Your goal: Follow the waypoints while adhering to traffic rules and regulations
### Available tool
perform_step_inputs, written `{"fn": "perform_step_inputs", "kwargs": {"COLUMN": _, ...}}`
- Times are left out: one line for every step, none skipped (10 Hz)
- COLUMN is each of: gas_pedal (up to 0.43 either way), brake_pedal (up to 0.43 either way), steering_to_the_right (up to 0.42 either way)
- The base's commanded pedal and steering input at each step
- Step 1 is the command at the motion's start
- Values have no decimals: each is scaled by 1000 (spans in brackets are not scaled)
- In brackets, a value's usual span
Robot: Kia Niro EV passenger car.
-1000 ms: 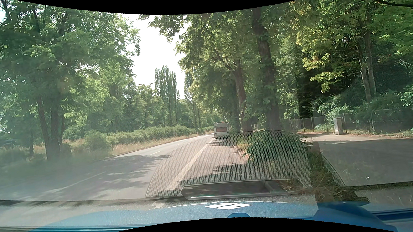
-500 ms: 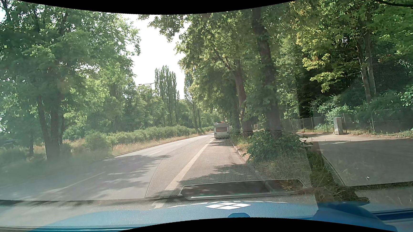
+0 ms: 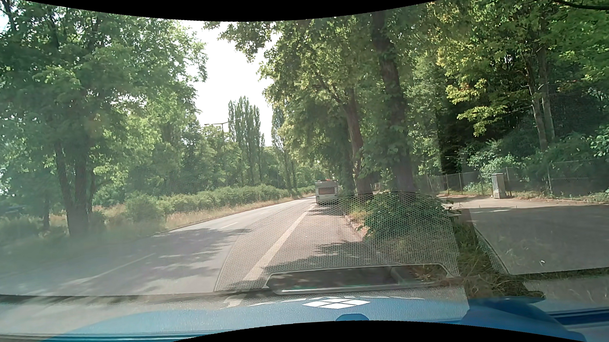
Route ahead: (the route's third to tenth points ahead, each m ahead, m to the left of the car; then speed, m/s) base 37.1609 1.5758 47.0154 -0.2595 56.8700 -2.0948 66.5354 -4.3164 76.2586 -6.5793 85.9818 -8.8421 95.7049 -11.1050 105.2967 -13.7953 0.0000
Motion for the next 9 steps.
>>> {"fn": "perform_step_inputs", "kwargs": {"gas_pedal": 0, "brake_pedal": 244, "steering_to_the_right": 16}}
{"fn": "perform_step_inputs", "kwargs": {"gas_pedal": 0, "brake_pedal": 0, "steering_to_the_right": 11}}
{"fn": "perform_step_inputs", "kwargs": {"gas_pedal": 0, "brake_pedal": 0, "steering_to_the_right": -1}}
{"fn": "perform_step_inputs", "kwargs": {"gas_pedal": 209, "brake_pedal": 0, "steering_to_the_right": -20}}
{"fn": "perform_step_inputs", "kwargs": {"gas_pedal": 220, "brake_pedal": 0, "steering_to_the_right": -30}}
{"fn": "perform_step_inputs", "kwargs": {"gas_pedal": 220, "brake_pedal": 0, "steering_to_the_right": -30}}
{"fn": "perform_step_inputs", "kwargs": {"gas_pedal": 220, "brake_pedal": 0, "steering_to_the_right": -30}}
{"fn": "perform_step_inputs", "kwargs": {"gas_pedal": 240, "brake_pedal": 0, "steering_to_the_right": -34}}
{"fn": "perform_step_inputs", "kwargs": {"gas_pedal": 248, "brake_pedal": 0, "steering_to_the_right": -48}}
